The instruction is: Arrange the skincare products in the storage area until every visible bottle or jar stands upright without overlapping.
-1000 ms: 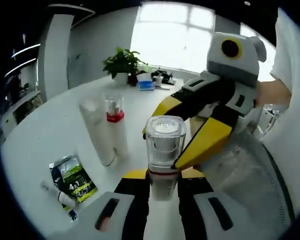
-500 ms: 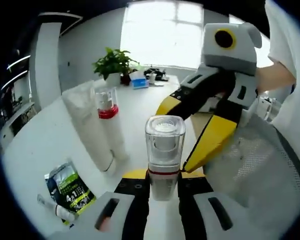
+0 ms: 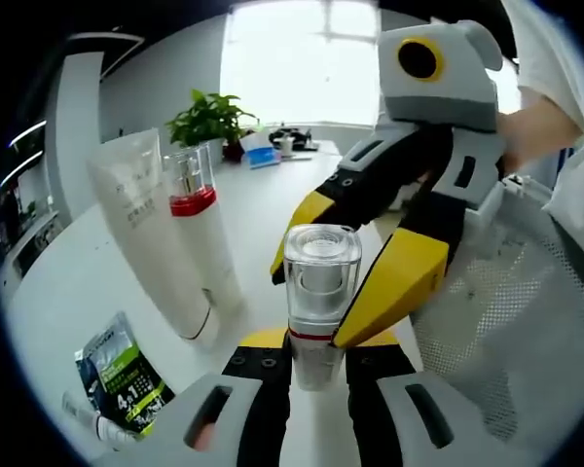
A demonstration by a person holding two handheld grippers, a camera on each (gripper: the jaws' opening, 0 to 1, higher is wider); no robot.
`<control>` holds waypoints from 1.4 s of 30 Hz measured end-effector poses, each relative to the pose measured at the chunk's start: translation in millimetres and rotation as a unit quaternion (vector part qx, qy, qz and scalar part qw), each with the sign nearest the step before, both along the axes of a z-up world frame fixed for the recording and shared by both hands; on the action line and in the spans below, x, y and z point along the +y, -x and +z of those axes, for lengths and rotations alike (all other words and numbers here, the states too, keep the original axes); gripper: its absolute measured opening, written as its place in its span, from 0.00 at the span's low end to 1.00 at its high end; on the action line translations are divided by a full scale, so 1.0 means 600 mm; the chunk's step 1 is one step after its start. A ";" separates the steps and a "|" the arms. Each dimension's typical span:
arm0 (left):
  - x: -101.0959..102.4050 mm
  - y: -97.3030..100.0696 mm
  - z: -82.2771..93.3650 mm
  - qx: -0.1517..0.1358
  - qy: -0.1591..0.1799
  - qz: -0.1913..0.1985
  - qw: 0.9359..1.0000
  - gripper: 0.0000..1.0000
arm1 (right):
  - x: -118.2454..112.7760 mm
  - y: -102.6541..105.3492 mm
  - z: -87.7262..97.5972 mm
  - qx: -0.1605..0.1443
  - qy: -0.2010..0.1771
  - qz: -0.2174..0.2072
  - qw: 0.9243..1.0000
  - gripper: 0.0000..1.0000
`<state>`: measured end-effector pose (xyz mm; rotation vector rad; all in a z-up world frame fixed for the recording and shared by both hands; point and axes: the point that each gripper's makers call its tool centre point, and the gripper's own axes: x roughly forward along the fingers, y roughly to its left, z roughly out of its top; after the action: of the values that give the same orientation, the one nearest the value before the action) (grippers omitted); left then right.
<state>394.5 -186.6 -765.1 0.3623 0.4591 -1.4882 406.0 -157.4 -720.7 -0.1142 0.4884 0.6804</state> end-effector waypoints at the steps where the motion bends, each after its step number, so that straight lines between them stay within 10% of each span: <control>1: -0.002 0.000 -0.002 0.001 0.000 -0.001 1.000 0.17 | 0.001 0.000 -0.004 0.001 0.003 -0.002 1.000 0.25; 42: -0.038 -0.032 -0.025 -0.020 -0.008 0.002 1.000 0.18 | -0.048 -0.032 -0.039 -0.010 0.103 -0.098 0.990 0.21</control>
<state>413.9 -209.5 -779.9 0.4030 0.4407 -1.4718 425.3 -186.3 -744.0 -0.2637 0.5411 0.4345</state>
